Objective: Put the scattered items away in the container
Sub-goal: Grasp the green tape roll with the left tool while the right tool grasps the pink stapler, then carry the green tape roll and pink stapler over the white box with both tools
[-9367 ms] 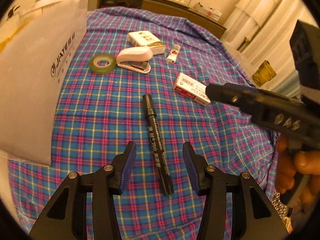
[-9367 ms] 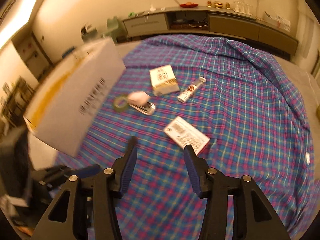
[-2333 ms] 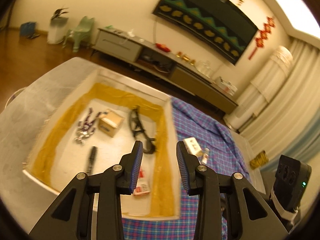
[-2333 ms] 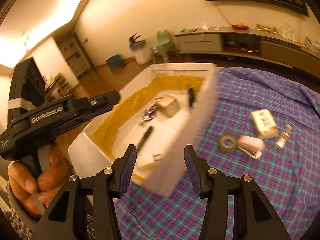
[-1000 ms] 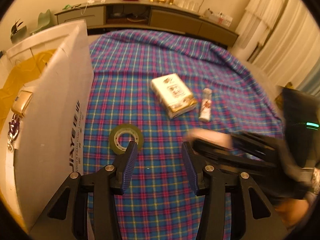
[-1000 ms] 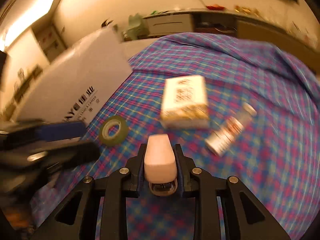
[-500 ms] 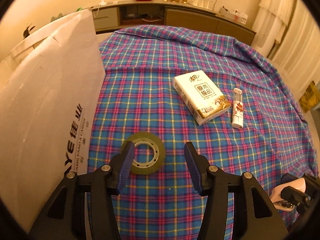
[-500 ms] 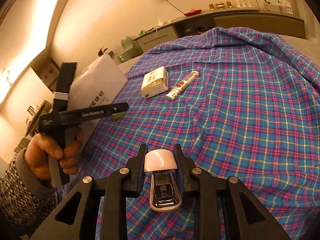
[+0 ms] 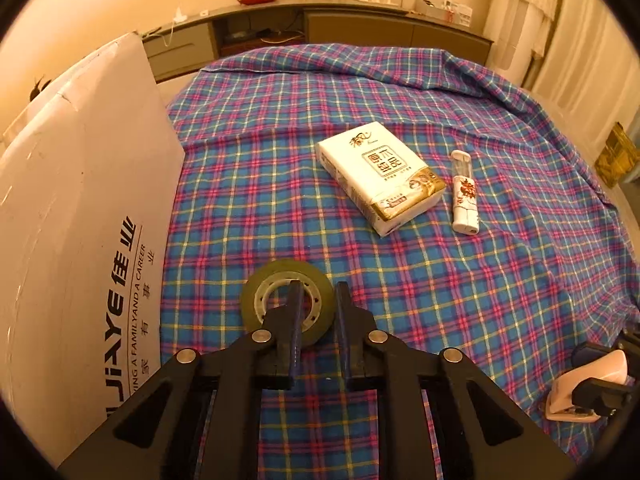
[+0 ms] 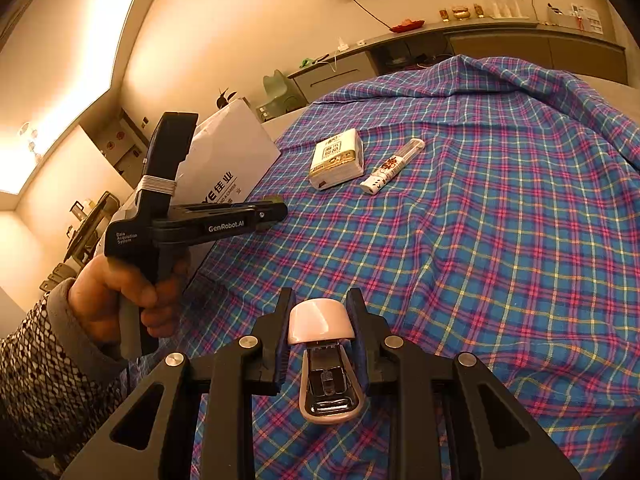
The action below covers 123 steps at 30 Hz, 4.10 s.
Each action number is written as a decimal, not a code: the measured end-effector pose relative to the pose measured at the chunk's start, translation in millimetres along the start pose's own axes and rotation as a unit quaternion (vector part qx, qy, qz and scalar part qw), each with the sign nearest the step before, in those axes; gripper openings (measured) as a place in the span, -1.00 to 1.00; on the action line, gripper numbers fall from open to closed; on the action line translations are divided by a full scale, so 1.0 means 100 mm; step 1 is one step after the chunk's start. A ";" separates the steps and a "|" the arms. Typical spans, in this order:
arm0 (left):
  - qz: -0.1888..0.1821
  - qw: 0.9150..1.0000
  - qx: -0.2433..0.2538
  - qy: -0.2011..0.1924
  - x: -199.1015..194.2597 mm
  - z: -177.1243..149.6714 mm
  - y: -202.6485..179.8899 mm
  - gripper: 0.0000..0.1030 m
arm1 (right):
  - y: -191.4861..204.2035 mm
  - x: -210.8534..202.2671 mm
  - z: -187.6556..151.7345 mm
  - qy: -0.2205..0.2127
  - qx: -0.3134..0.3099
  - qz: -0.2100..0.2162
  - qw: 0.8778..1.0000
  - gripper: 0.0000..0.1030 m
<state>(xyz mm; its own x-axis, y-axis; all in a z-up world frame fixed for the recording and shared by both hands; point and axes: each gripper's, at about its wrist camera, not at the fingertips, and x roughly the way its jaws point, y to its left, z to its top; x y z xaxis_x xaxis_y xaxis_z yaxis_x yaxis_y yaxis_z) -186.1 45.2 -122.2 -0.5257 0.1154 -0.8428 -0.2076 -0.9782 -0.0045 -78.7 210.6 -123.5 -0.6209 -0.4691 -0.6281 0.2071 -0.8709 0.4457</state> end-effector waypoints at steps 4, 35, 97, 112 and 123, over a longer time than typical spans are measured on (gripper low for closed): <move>-0.019 1.000 -0.003 -0.016 -0.12 -0.01 -0.10 -0.74 | 0.03 -0.03 0.01 -0.007 -0.006 -0.007 1.000 -0.47; -0.189 0.968 -0.049 -0.157 -1.67 -0.13 0.14 -0.74 | 0.95 -0.44 0.04 -0.018 -0.002 -0.099 0.995 -0.47; -0.178 0.934 -0.221 -0.218 -1.90 -0.48 1.87 -0.74 | 2.80 0.53 0.81 -0.015 -0.131 -0.055 0.990 -0.47; -0.123 0.934 -0.275 -0.192 -1.69 -0.54 2.24 -0.74 | 2.94 0.97 0.95 0.020 -0.162 -0.047 0.986 -0.47; -0.147 0.896 -0.387 -0.159 -1.42 -0.72 2.69 -0.74 | 2.96 1.43 1.13 0.081 -0.144 -0.002 0.986 -0.47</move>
<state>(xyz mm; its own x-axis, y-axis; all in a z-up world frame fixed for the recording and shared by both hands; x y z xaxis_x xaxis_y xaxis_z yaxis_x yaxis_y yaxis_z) -108.2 -246.6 -42.4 -0.7761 0.3113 -0.5484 0.1941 -0.7095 -0.6774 -191.7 -97.3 -8.8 -0.4984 -0.4620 -0.7336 0.4247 -0.8678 0.2579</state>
